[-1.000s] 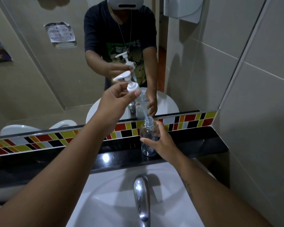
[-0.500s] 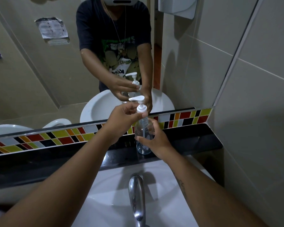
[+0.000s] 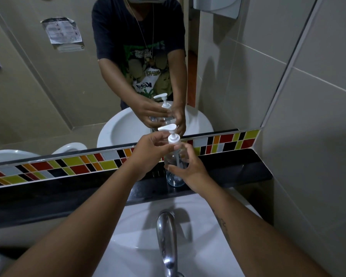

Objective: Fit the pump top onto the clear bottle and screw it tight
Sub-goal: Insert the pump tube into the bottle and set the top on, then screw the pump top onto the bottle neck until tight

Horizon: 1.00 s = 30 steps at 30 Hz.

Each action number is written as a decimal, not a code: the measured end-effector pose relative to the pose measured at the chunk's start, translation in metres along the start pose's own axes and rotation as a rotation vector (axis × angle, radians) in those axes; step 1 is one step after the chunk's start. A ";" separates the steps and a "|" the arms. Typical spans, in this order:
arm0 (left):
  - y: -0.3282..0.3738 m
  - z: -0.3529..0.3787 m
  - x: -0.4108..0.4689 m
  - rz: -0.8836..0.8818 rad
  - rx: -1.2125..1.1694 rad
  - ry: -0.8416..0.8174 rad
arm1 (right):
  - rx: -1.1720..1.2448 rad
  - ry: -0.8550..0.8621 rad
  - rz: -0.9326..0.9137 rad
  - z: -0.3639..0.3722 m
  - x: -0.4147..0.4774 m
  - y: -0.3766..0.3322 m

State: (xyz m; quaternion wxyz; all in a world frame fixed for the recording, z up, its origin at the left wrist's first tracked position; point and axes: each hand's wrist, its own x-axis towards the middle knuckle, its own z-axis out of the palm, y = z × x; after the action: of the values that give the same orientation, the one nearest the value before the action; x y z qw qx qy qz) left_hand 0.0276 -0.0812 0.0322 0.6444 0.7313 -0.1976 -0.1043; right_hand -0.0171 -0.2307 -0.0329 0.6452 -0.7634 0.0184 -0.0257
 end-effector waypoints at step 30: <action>-0.029 0.001 -0.012 -0.035 0.042 -0.027 | -0.237 -0.099 -0.133 -0.047 0.001 -0.078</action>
State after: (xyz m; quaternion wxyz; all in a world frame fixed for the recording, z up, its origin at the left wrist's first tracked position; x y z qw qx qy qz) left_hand 0.0205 -0.0742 0.0027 0.6242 0.7466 -0.1956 -0.1210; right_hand -0.0199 -0.2635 0.0516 0.5476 -0.8341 -0.0609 -0.0284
